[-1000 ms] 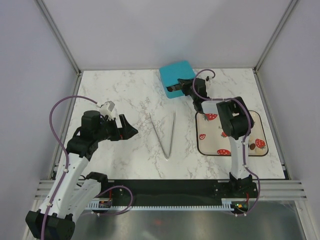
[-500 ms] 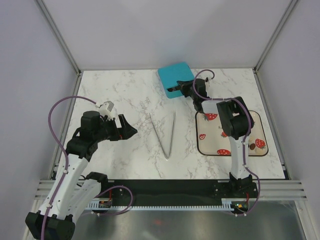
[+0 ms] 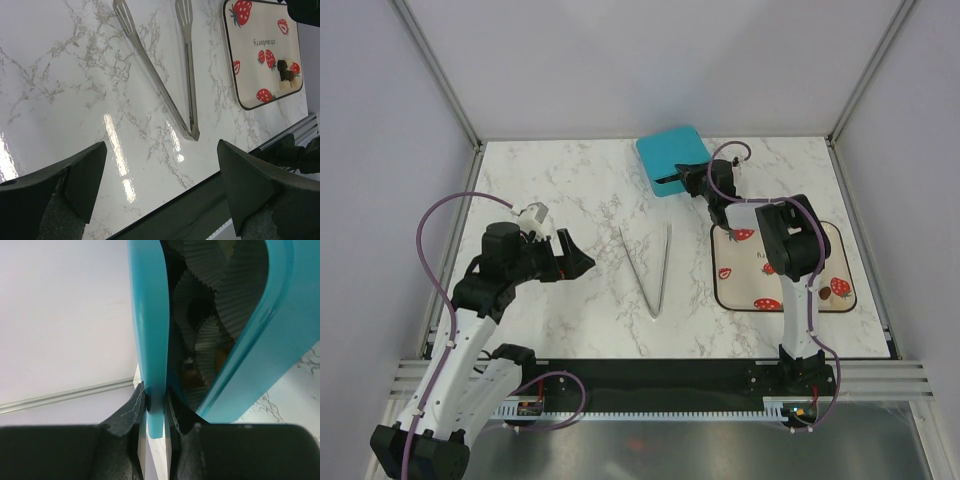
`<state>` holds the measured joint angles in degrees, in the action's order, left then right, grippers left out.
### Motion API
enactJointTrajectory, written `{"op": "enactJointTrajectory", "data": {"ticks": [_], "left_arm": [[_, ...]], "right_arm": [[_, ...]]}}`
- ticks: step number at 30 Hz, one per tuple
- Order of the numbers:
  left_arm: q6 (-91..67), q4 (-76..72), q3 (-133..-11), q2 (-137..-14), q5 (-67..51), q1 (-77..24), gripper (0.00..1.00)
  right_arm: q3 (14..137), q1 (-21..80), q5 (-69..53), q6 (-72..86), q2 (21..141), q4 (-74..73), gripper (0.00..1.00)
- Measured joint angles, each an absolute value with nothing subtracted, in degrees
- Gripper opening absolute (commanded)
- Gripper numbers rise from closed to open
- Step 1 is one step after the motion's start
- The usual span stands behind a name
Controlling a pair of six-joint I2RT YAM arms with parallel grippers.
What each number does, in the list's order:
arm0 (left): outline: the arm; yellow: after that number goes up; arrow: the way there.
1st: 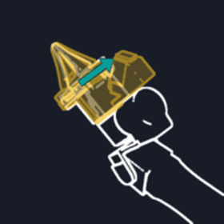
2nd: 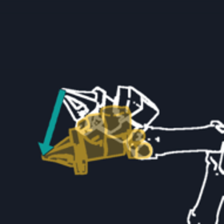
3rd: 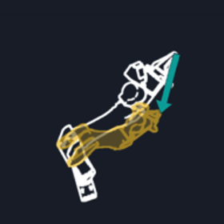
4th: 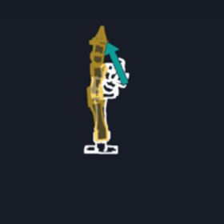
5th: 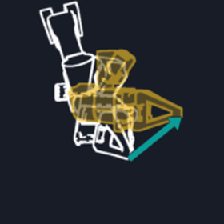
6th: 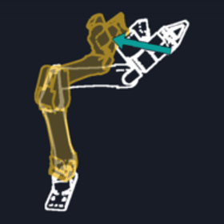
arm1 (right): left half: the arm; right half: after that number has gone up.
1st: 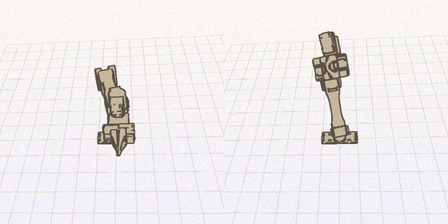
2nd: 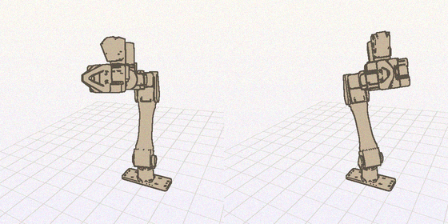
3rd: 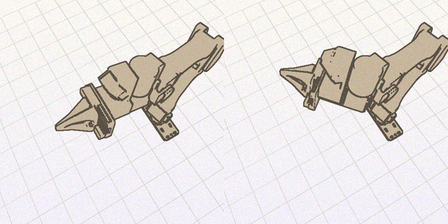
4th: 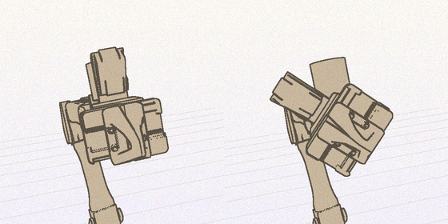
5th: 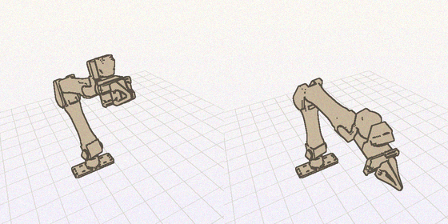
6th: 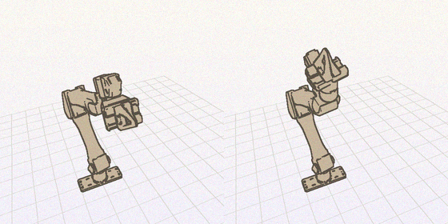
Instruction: Pack the chocolate
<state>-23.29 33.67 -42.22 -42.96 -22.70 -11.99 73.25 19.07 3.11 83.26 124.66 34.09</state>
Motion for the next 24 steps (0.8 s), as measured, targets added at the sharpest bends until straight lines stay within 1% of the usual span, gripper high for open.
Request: {"op": "enactJointTrajectory", "data": {"ticks": [2, 24], "left_arm": [[-23.29, 33.67, -42.19, -42.96, -22.7, -12.03, 1.0], [-23.29, 33.67, -42.19, -42.96, -22.68, -12.03, 1.0]], "right_arm": [[72.97, 19.0, 3.18, 83.24, 124.55, 34.26, 0.0], [71.83, 18.13, 3.27, 82.7, 124.57, 36.45, 0.0]]}}
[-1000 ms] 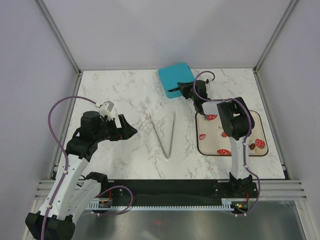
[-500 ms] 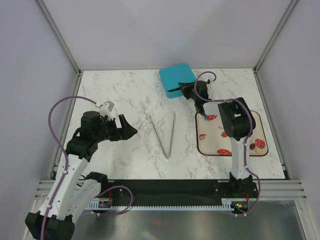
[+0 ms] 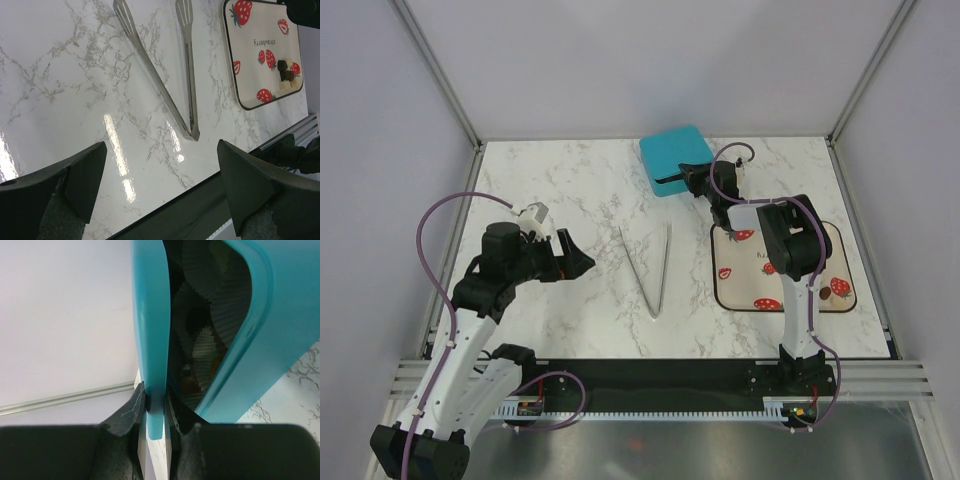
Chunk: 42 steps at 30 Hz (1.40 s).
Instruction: Pack the chocolate
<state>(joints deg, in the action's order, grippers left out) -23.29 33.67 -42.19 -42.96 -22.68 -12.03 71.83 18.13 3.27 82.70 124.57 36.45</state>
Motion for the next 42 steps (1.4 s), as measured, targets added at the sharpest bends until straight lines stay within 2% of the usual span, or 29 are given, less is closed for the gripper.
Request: {"op": "enactJointTrajectory", "data": {"ticks": [12, 30, 42], "left_arm": [[-23.29, 33.67, -42.17, -43.07, -22.63, -12.03, 1.0], [-23.29, 33.67, -42.17, -44.23, -22.63, -12.03, 1.0], [-23.29, 33.67, -42.17, -44.23, -22.63, -12.03, 1.0]], "right_arm": [[71.7, 18.06, 3.44, 82.56, 126.13, 40.16, 0.0], [72.42, 16.47, -0.19, 82.15, 130.72, 53.17, 0.0], [72.42, 15.86, -1.58, 82.43, 130.72, 54.37, 0.0]]}}
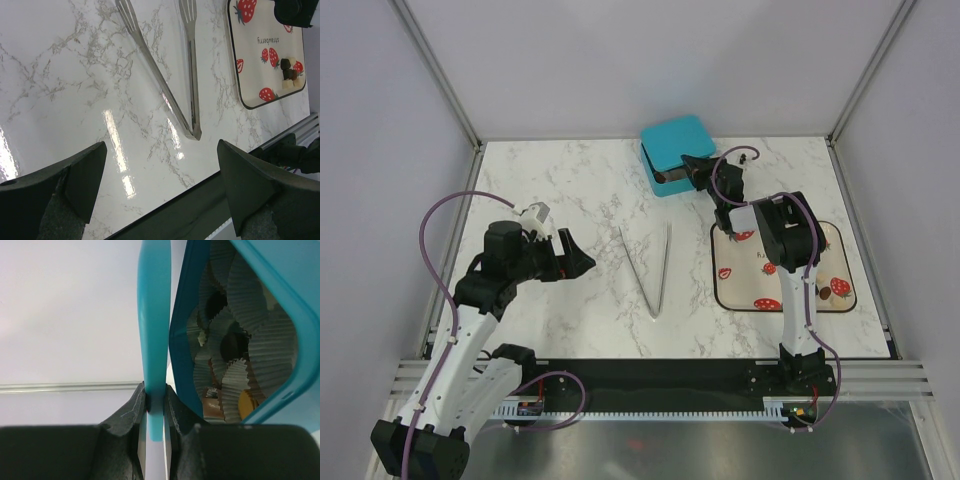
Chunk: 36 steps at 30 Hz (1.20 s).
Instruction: Pack the chocolate
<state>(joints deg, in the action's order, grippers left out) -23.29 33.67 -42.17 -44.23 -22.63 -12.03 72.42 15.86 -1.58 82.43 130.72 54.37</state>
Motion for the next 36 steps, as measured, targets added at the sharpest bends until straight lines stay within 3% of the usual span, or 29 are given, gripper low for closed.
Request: {"op": "enactJointTrajectory", "data": {"ticks": [36], "left_arm": [[-23.29, 33.67, -42.13, -44.16, -22.63, -12.03, 1.0]], "right_arm": [[66.78, 15.99, -1.63, 84.47, 130.69, 58.7, 0.0]]}}
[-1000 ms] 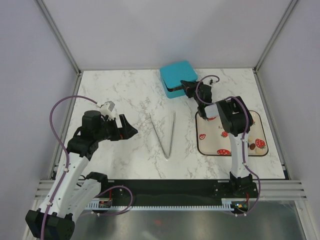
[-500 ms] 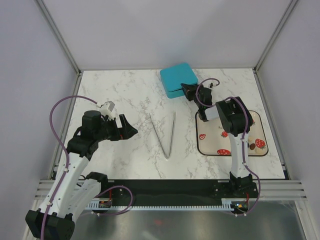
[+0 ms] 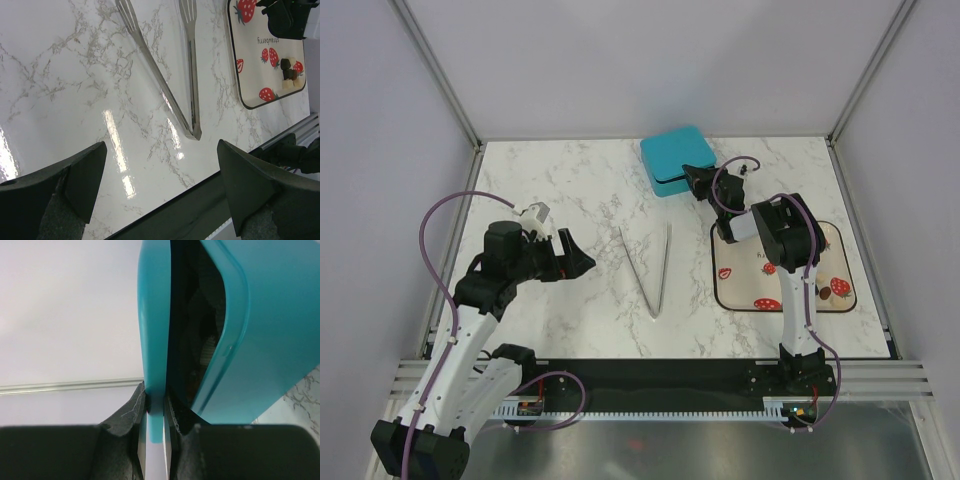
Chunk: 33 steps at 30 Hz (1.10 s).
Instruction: Pack the chocolate
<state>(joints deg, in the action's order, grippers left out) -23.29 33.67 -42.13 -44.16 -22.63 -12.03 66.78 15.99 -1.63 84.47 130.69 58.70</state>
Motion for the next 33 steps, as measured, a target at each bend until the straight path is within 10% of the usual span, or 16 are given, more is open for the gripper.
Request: {"op": "enactJointTrajectory", "data": {"ticks": [14, 33], "left_arm": [[-23.29, 33.67, -42.13, -44.16, -22.61, -12.03, 1.0], [-23.29, 33.69, -42.13, -43.66, -22.39, -12.03, 1.0]], "right_arm": [[65.47, 16.01, -0.99, 85.95, 130.61, 58.65, 0.3], [60.55, 15.88, -0.62, 84.16, 122.34, 46.65, 0.41]]}}
